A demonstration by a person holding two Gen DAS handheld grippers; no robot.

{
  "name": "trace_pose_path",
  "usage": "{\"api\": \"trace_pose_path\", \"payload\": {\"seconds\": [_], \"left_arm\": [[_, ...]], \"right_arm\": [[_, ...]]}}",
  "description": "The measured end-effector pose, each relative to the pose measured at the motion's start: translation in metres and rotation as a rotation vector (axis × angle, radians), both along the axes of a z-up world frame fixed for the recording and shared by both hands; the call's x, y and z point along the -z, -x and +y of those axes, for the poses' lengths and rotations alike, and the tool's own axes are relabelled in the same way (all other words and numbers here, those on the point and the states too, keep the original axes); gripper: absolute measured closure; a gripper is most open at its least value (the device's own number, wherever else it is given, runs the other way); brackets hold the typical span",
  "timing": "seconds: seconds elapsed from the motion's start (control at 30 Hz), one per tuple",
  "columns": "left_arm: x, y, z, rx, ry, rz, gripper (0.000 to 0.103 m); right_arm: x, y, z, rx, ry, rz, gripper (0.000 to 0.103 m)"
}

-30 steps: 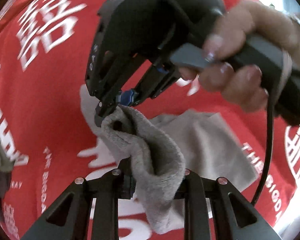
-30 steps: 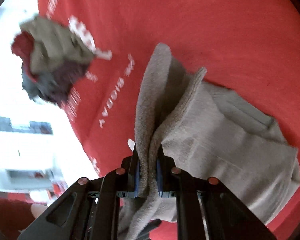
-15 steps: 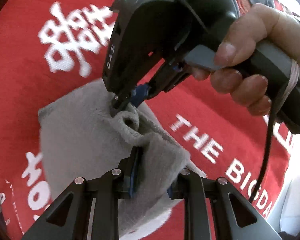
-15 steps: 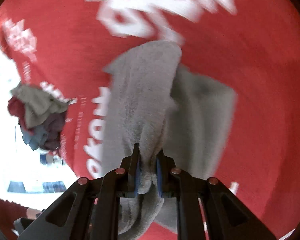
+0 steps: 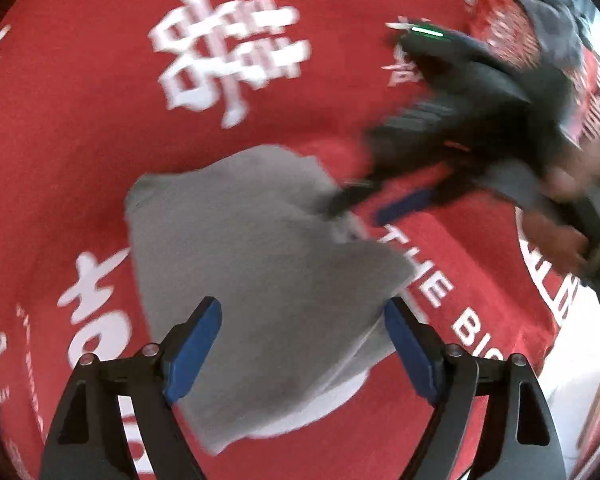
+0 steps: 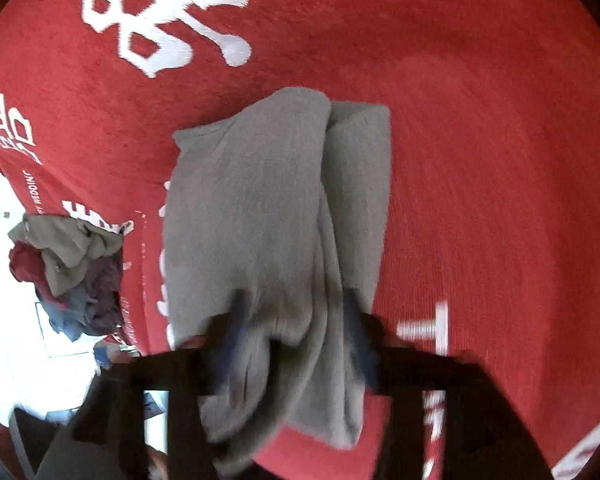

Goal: Fold small clothes

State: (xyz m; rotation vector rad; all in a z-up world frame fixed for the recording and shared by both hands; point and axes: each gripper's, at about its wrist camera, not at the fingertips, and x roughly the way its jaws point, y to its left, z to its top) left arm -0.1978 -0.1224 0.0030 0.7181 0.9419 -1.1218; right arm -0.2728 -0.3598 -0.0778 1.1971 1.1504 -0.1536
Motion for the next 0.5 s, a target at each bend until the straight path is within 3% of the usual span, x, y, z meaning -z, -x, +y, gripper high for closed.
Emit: {"api": "trace_pose_path", "payload": {"seconds": [0.17,0.33,0.37,0.4,0.43,0.5], "left_arm": [[0.001,-0.064,0.024,-0.185,-0.042,0.043,0.018],[0.039,-0.126,0.026,-0.337,-0.122,0.103,0.018],[0.045,-0.133,0.024,-0.356,-0.133,0.119,0.018],[0.049,-0.137,0.022,-0.365,-0.136,0.129,0.018],[0.051,-0.139,0.021,-0.368,-0.141,0.124,0.018],[0.053,-0.138,0.017,-0.354,-0.143,0.116,0.018]], "right_arm": [[-0.014,0.046,0.023,0.098,-0.076,-0.043,0.038],[0.014,0.049,0.044,0.134,-0.141,-0.004,0.038],[0.018,0.047,0.046,0.131,-0.136,0.01,0.048],[0.02,0.043,0.048,0.124,-0.125,0.022,0.077],[0.018,0.039,0.05,0.114,-0.113,0.025,0.09],[0.0,0.036,0.051,0.091,-0.053,-0.011,0.091]]}}
